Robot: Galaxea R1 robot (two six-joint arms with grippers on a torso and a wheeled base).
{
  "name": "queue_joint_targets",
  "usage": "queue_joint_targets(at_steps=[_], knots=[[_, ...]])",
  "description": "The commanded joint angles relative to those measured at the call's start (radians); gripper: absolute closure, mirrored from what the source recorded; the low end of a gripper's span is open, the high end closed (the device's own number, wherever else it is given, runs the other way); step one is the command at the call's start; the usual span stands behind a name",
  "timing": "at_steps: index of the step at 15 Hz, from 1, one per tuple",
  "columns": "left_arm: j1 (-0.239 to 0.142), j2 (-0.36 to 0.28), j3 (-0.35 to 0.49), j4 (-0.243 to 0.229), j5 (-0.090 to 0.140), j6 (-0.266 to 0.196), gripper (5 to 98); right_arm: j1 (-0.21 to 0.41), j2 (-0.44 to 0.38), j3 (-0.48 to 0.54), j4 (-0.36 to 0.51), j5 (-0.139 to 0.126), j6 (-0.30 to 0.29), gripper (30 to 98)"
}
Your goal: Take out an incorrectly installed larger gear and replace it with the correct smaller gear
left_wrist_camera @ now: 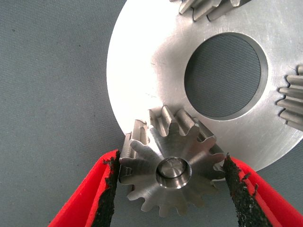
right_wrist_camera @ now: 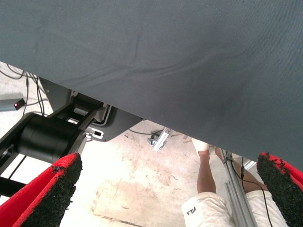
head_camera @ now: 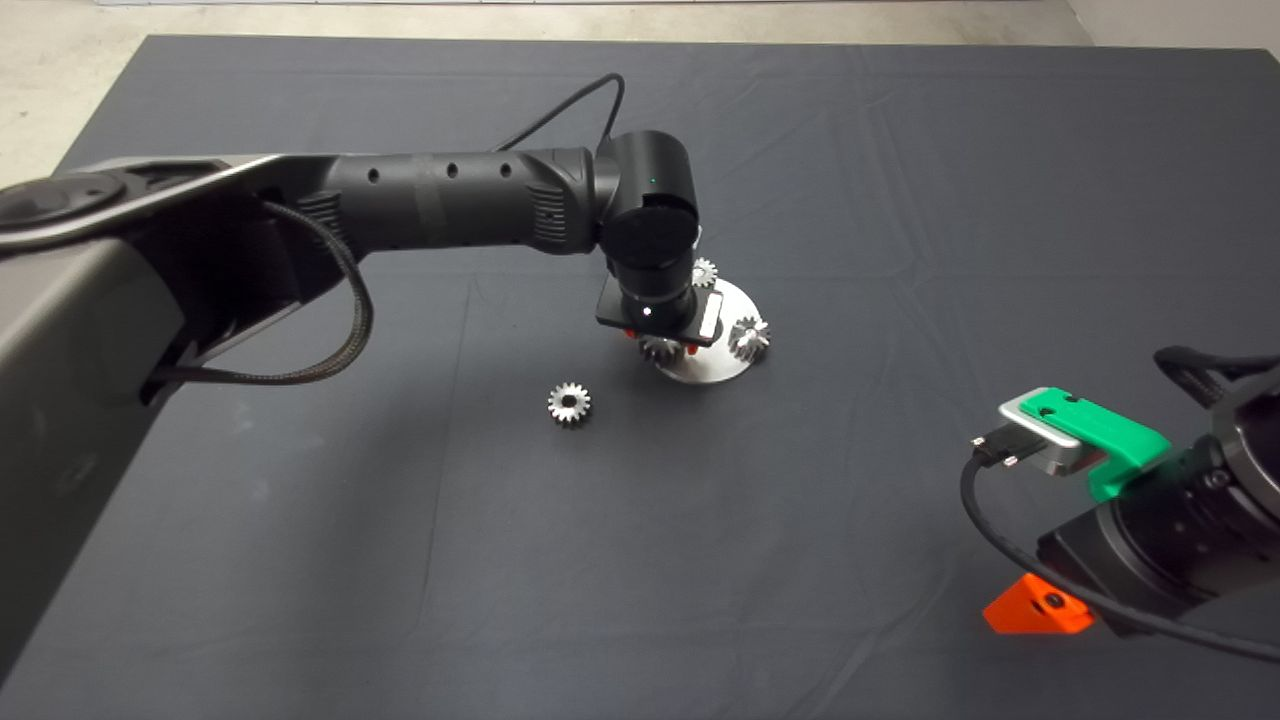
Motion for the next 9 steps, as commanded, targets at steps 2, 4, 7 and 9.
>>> queue_joint_targets(at_steps=[2,4,7,9], knots=[[-0.01,0.003,0.036,0.007,0.003,0.006,48.5,0.024,-0.001,-0.007,-0.004,-0.125,-0.007,30.9],[-0.009,0.003,0.043,0.007,0.002,0.005,52.1,0.024,-0.004,-0.006,-0.004,-0.125,-0.007,30.9],[-0.009,0.003,0.043,0.007,0.0,0.003,52.9,0.024,-0.005,-0.006,-0.004,-0.125,-0.007,30.9],[-0.009,0.003,0.043,0.007,-0.003,-0.003,52.9,0.024,-0.005,-0.006,-0.004,-0.125,-0.007,30.9]])
